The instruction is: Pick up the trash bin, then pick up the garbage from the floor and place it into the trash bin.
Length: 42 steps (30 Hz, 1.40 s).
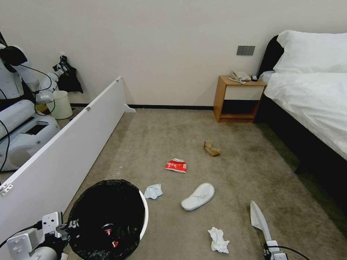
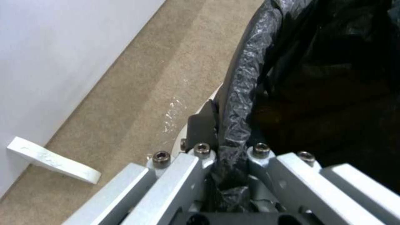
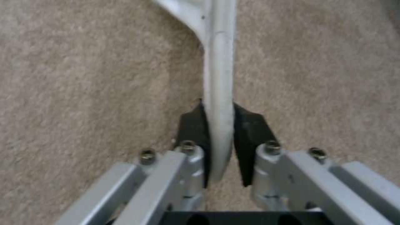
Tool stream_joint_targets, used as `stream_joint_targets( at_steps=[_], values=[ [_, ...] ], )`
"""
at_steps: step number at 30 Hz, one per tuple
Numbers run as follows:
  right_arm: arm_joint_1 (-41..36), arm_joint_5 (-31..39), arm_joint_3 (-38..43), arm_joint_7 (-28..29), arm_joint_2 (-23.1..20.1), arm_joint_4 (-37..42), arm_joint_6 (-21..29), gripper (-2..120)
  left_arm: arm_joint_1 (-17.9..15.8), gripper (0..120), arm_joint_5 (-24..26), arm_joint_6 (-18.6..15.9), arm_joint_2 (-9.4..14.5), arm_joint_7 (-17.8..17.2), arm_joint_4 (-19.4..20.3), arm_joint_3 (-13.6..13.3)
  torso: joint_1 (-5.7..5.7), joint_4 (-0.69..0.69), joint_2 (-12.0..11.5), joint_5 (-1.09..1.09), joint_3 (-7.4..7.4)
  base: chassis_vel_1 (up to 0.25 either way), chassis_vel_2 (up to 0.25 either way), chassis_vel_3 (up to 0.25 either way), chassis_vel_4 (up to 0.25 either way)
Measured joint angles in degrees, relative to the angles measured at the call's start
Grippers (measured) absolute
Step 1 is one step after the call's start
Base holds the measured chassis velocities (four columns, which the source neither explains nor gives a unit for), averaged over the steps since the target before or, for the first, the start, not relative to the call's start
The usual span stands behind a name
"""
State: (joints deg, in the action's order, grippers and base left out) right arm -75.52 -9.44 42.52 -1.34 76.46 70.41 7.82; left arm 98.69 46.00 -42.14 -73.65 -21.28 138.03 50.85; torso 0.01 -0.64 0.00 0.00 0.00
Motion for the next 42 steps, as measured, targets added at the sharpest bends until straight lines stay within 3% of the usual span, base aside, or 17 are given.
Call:
stream_joint_targets(
  at_steps=[4,11,17,19,20,23,24,25,27,29,30,33,41,42],
  values=[
    [-0.67,-0.60,0.74,0.00,-0.12,1.67,-0.85,1,-0.09,2,0.01,0.00,0.10,-0.15,0.02,-0.18,0.00,0.00,0.00,0.00,0.00,0.000,0.000,0.000,0.000],
    [-1.98,-0.59,1.99,-0.01,-0.49,5.00,-1.84,1,0.02,2,0.13,0.00,0.49,-0.17,0.02,-0.20,0.00,0.00,0.00,0.01,0.00,0.000,0.000,0.000,0.000],
    [-5.08,1.58,4.87,-1.20,-2.00,12.06,-3.00,1,0.09,2,0.19,0.00,1.40,0.01,-0.44,-0.17,0.00,0.00,0.00,0.01,0.00,0.000,0.000,0.000,0.000],
    [-8.32,5.90,6.82,-4.18,-5.15,19.40,-2.57,1,0.08,2,0.30,0.00,2.11,0.17,-0.55,-0.11,0.00,0.00,0.00,0.03,-0.01,0.000,0.000,0.000,0.000],
    [-8.32,5.90,6.82,-4.18,-5.15,19.40,-2.57,1,0.08,2,0.30,0.00,2.11,0.17,-0.55,-0.11,0.00,0.00,0.00,0.03,-0.01,0.000,0.000,0.000,0.000],
    [-14.37,11.32,10.66,-9.36,-14.61,30.05,-0.86,1,-0.20,2,0.51,0.00,3.17,0.31,-0.79,-0.03,0.00,0.00,0.00,-0.01,-0.01,0.000,0.000,0.000,0.000],
    [-14.37,11.32,10.66,-9.36,-14.61,30.05,-0.86,1,-0.20,2,0.51,0.00,3.17,0.31,-0.79,-0.03,0.00,0.00,0.00,-0.01,-0.01,0.000,0.000,0.000,0.000],
    [-19.11,14.61,14.14,-12.17,-20.63,35.71,0.22,1,-0.40,2,0.55,0.01,3.56,0.41,-1.02,-0.11,0.00,0.00,0.00,-0.05,-0.01,0.000,0.000,0.000,0.000],
    [-21.22,15.91,15.67,-13.09,-22.85,37.84,0.50,1,-0.46,2,0.54,0.01,3.69,0.47,-1.09,-0.21,0.00,-0.02,0.00,-0.01,-0.01,0.000,0.000,0.000,0.000],
    [-25.82,18.89,19.84,-14.74,-28.35,42.95,0.62,1,-0.55,2,0.52,0.00,3.87,0.60,-1.15,-0.49,-0.01,-0.03,0.00,0.01,-0.01,0.000,0.000,0.000,0.000],
    [-25.82,18.89,19.84,-14.74,-28.35,42.95,0.62,1,-0.55,2,0.52,0.00,3.87,0.60,-1.15,-0.49,-0.01,-0.03,0.00,0.01,-0.01,0.000,0.000,0.000,0.000],
    [-29.56,22.36,24.88,-15.62,-34.30,49.25,1.08,1,-0.56,2,0.31,0.01,4.14,0.66,-1.10,-0.70,-0.01,0.04,0.00,0.01,-0.01,0.000,0.000,0.000,0.000],
    [-32.35,24.61,31.04,-17.53,-41.16,55.70,2.13,1,-0.39,2,-0.01,0.01,5.17,0.56,-0.80,-0.73,0.00,-0.02,0.00,0.01,-0.01,0.000,0.000,0.000,0.000],
    [-33.42,25.20,33.43,-18.85,-44.38,57.28,2.16,1,-0.24,2,-0.19,0.01,5.43,0.56,-0.73,-0.73,0.00,-0.02,0.00,0.02,0.00,0.000,0.000,0.000,0.000]
  ],
)
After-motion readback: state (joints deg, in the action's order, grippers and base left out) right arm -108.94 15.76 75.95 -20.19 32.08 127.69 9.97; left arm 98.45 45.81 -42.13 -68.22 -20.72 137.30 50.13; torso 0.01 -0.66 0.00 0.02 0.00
